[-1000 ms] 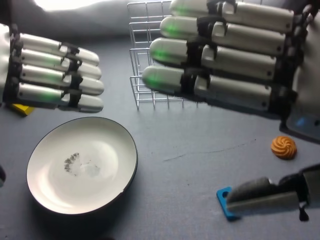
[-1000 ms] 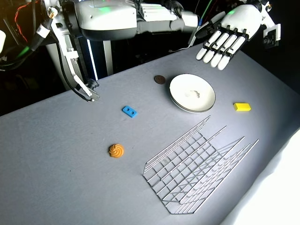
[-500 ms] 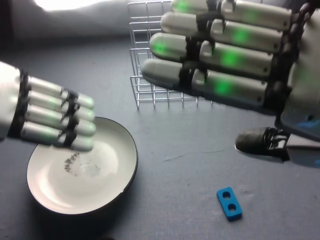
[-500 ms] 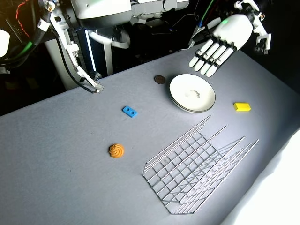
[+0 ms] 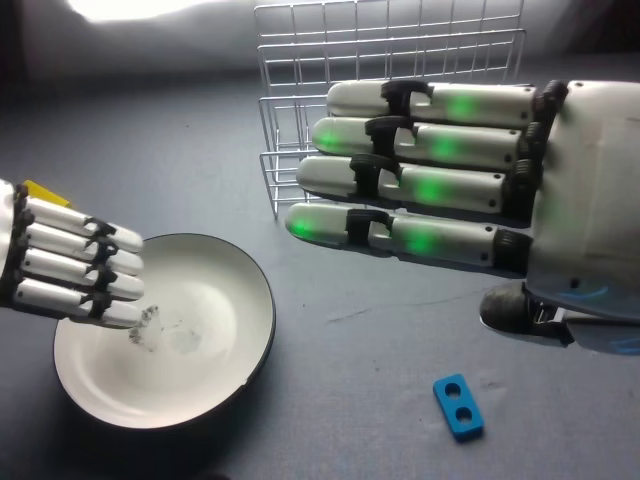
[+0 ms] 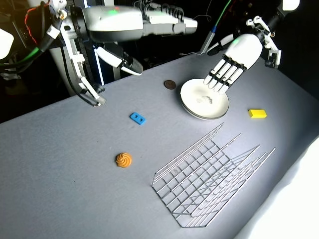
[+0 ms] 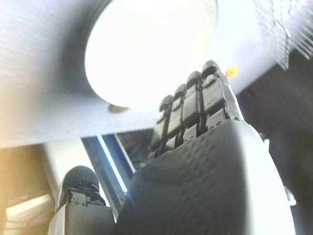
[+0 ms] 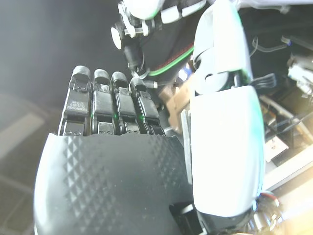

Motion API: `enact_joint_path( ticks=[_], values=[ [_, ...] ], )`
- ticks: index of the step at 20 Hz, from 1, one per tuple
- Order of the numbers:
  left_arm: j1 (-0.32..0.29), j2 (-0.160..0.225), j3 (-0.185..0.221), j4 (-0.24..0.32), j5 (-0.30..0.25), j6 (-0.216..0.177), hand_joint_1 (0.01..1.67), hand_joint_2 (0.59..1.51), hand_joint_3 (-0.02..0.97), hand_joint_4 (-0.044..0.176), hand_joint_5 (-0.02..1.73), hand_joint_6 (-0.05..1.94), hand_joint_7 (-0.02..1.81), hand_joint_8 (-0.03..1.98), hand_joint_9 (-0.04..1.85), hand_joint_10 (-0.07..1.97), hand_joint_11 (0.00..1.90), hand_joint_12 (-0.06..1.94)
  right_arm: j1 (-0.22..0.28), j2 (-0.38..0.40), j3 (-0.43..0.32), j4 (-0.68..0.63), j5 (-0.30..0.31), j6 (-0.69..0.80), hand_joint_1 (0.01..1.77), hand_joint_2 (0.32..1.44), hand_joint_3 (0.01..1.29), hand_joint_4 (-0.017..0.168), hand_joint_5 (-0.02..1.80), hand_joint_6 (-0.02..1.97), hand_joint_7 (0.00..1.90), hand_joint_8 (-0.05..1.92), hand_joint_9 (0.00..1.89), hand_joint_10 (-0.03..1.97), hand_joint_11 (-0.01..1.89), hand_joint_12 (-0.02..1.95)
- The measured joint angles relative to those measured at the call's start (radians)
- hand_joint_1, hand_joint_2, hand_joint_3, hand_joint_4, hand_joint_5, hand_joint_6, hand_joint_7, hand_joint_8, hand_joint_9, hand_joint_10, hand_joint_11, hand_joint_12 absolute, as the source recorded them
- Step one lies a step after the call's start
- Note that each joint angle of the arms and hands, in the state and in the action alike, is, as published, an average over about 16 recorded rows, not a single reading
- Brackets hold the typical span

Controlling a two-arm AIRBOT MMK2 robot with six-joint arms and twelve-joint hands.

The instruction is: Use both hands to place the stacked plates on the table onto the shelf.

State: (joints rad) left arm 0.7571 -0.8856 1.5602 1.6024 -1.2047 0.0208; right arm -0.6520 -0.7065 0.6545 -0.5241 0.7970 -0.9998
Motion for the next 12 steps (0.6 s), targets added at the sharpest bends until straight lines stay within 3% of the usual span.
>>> enact_joint_path(
  ticks=[7, 12],
  values=[
    [0.12, -0.044, 0.077, -0.056, 0.002, 0.054, 0.02, 1.03, 0.033, 0.001, 0.02, -0.01, 0.02, -0.01, 0.02, 0.01, 0.01, -0.01, 0.007, -0.013, 0.009, 0.005, -0.074, -0.007, 1.18, 0.95, 0.01, 0.003, 0.02, 0.01, 0.01, 0.01, 0.02, 0.0, 0.02, 0.0],
    [0.162, -0.063, 0.102, -0.071, 0.006, 0.068, 0.02, 1.034, 0.032, 0.002, 0.02, -0.01, 0.02, -0.02, 0.02, 0.01, 0.01, -0.01, 0.004, -0.026, 0.021, 0.006, -0.1, -0.02, 1.17, 0.95, 0.01, 0.003, 0.02, 0.02, 0.01, 0.01, 0.02, 0.01, 0.02, 0.0]
  ],
)
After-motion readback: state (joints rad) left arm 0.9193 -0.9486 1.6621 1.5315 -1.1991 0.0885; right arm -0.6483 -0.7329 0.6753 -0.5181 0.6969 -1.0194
